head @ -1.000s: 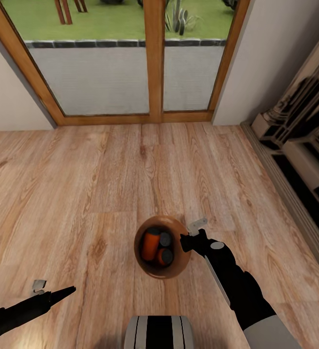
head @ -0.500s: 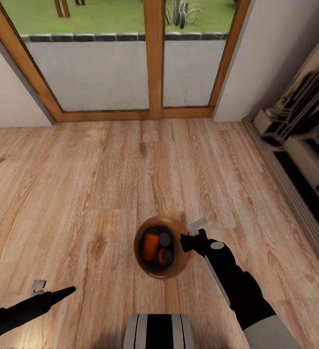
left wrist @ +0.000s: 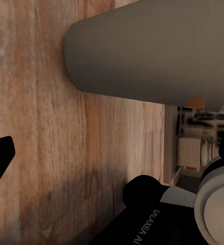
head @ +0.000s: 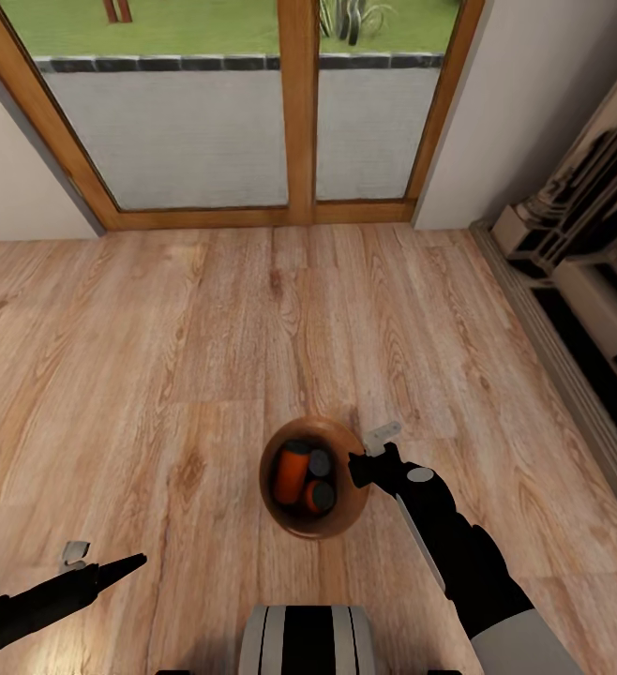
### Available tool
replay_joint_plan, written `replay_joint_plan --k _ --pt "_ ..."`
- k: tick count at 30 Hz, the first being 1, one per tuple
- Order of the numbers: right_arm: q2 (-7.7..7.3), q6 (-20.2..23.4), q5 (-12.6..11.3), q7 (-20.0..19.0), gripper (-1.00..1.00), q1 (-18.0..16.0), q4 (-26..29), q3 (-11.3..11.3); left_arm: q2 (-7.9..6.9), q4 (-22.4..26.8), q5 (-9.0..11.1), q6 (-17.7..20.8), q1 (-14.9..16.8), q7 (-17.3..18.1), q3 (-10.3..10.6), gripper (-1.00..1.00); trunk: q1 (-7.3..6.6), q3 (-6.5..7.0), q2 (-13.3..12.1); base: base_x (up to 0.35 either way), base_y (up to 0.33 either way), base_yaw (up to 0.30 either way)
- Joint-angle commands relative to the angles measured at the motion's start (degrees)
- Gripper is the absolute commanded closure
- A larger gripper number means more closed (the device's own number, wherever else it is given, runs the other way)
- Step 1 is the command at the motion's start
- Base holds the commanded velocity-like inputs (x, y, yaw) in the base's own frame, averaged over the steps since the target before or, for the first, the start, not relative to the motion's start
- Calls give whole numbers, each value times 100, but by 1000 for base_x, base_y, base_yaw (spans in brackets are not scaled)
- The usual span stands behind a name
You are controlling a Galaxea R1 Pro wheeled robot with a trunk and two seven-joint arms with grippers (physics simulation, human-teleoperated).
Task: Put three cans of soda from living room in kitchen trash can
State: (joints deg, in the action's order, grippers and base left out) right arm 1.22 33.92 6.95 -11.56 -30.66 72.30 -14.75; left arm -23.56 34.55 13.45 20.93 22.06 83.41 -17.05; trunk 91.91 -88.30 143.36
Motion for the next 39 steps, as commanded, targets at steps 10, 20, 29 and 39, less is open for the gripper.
replay_joint_plan --k 10,20,29,39 --pt "1 10 -88 -22 100 -1 3 -4 0 0 0 -1 0 -1 0 -100 10 -88 6 0 0 0" --pt "1 10 -87 -22 100 -1 3 -6 0 0 0 -1 0 0 0 -100 12 -110 7 0 0 0" --pt "1 10 -88 -22 100 -1 3 -10 0 0 0 -1 0 0 0 -100 18 -155 10 0 0 0" --pt "1 10 -88 -22 100 -1 3 -10 0 0 0 -1 0 0 0 -100 28 -243 15 0 0 0"
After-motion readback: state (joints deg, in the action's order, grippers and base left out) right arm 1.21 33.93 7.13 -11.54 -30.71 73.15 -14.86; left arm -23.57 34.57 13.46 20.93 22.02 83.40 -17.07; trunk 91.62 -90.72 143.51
